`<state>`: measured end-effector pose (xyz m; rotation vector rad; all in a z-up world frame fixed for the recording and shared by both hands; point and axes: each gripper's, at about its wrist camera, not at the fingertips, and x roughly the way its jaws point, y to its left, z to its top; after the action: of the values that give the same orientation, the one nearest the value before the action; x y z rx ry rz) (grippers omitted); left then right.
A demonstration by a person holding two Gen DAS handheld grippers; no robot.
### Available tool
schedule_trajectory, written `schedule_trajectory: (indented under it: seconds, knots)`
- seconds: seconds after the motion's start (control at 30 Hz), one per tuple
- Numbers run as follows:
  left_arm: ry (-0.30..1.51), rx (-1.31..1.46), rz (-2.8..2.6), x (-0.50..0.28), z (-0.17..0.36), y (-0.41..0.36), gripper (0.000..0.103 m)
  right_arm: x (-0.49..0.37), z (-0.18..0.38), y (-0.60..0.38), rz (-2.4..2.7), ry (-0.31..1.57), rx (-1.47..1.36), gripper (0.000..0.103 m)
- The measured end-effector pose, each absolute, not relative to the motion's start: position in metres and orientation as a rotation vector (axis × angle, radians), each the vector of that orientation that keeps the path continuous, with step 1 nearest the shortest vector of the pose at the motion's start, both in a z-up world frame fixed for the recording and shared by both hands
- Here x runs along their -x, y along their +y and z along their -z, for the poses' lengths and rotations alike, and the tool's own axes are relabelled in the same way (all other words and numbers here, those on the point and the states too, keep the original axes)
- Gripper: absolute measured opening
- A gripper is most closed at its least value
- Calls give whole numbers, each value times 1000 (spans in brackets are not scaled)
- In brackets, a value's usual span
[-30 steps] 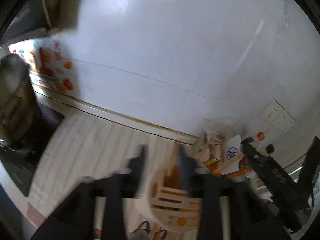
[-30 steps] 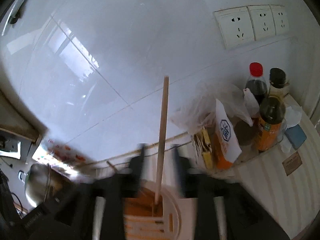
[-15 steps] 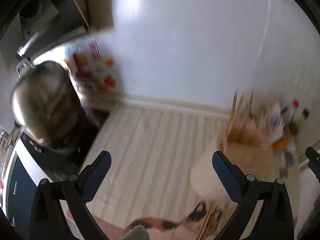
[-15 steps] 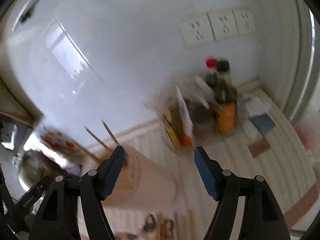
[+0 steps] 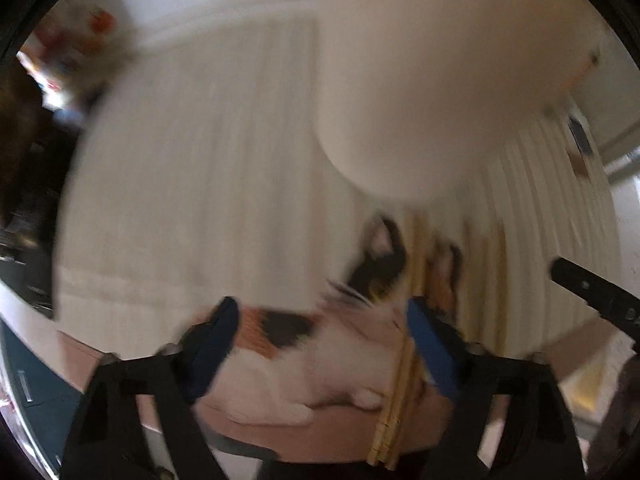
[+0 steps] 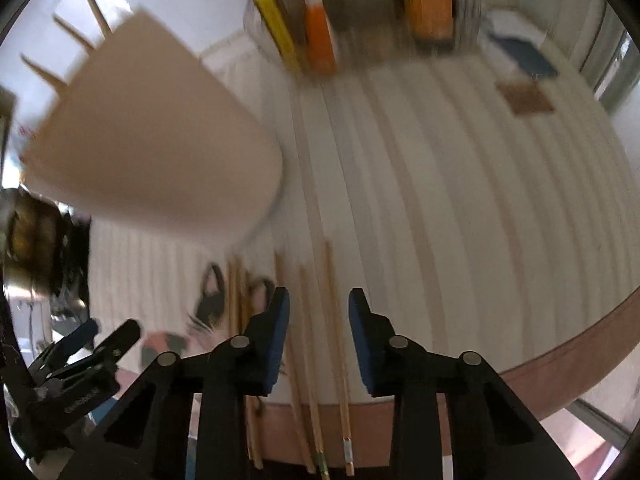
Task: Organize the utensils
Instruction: 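Grasp a third chopstick with the left tool while the right tool grasps one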
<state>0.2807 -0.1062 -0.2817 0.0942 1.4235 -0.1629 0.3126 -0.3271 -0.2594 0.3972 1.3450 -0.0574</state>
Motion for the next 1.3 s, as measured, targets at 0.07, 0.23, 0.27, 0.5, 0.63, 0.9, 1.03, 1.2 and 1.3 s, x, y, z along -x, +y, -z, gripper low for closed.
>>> schedule_trajectory:
  seconds: [0.07, 0.23, 0.27, 0.5, 0.63, 0.9, 1.03, 1.2, 1.3]
  knots:
    - [1476, -79, 218, -276, 300, -115, 54, -306, 272, -325, 58, 1372, -388, 28]
    - [1540, -71, 301, -271, 324, -135, 32, -295, 291, -325, 77, 1414, -370, 28]
    - [1548, -72, 308, -270, 326, -137, 29, -294, 292, -325, 83, 1418, -367, 28]
    - [1534, -83, 351, -266, 328, -157, 9, -285, 301, -330, 107, 1443, -362, 28]
    - [1504, -136, 326, -264, 326, -166, 2, -285, 304, -329, 105, 1466, -351, 28]
    - [1491, -114, 231, -267, 325, -133, 2, -283, 315, -314, 66, 1515, -302, 28]
    - [1511, -28, 165, -268, 326, -109, 2, -283, 317, -302, 58, 1515, -228, 22]
    - [1527, 34, 139, -262, 327, -83, 2, -283, 320, -292, 77, 1516, -174, 7]
    - [1527, 39, 135, -261, 324, -72, 3, -281, 321, -296, 87, 1528, -151, 7]
